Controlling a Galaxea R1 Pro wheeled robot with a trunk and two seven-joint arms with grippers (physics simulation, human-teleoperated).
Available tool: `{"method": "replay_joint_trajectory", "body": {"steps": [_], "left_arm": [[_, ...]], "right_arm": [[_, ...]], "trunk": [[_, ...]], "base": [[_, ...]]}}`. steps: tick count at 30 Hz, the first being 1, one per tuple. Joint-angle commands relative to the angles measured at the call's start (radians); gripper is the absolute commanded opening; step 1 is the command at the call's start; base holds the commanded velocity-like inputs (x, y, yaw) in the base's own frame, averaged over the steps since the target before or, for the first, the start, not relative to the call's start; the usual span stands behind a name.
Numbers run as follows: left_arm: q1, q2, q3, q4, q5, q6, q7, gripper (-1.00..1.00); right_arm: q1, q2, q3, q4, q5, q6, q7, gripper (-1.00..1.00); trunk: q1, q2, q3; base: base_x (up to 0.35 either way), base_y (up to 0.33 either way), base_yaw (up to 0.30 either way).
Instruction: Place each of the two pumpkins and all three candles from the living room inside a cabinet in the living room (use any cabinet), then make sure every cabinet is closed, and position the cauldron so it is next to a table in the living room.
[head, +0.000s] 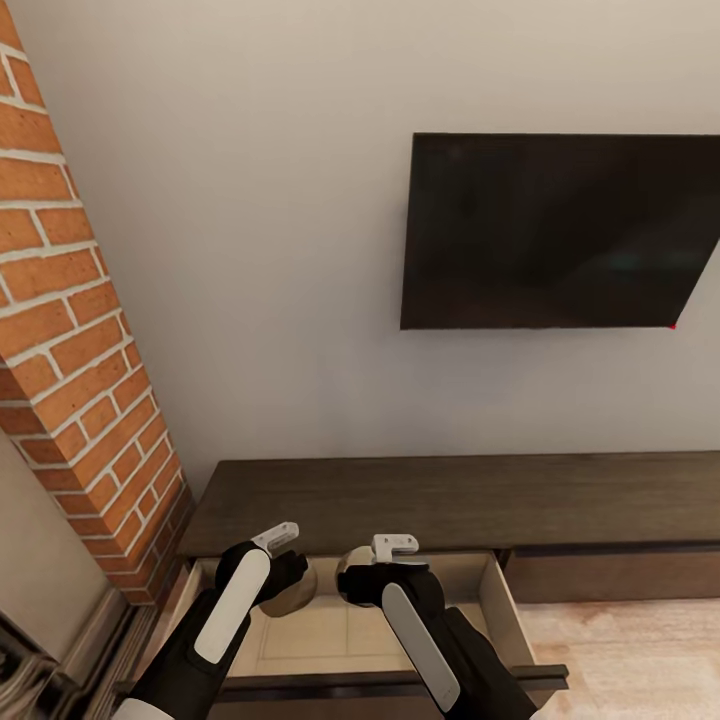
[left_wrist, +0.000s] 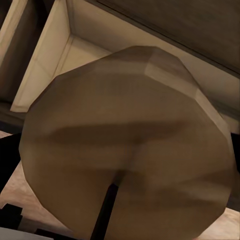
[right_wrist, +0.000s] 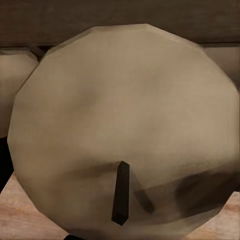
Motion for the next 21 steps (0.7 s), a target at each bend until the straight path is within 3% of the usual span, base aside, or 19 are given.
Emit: {"method": "replay_joint_trajectory", "body": {"steps": [1,12,15,17,21], "left_arm": [[-0.001,0.000,-0.001,-0.001,0.006,0.003,0.008,-1.00],[-0.001,0.000,-0.001,-0.001,0.006,0.001,0.011,-1.00],[-0.001,0.000,-0.001,-0.001,0.006,0.001,0.012,-1.00],[-0.001,0.000,-0.001,-0.001,0.006,0.001,0.013,-1.00],[-0.001,0.000,-0.001,-0.001,0.006,0.001,0.013,-1.00]], "right_arm": [[-0.001,0.000,0.002,-0.001,-0.012,-0.001,-0.012,-1.00],[-0.001,0.002,0.007,-0.002,0.005,0.000,-0.024,-1.00],[-0.001,0.006,0.007,0.006,0.003,0.001,-0.076,-1.00],[-0.001,0.007,0.007,0.008,-0.006,0.000,-0.148,-1.00],[-0.001,0.007,0.007,0.010,-0.010,-0.002,-0.176,-1.00]], "trunk": [[0.004,-0.008,-0.004],[0.046,-0.085,-0.039],[0.058,-0.106,-0.048],[0.065,-0.120,-0.054],[0.081,-0.148,-0.067]], "base": [[0.000,0.000,0.000],[0.000,0.000,0.000],[0.000,0.000,0.000],[0.000,0.000,0.000],[0.000,0.000,0.000]]}}
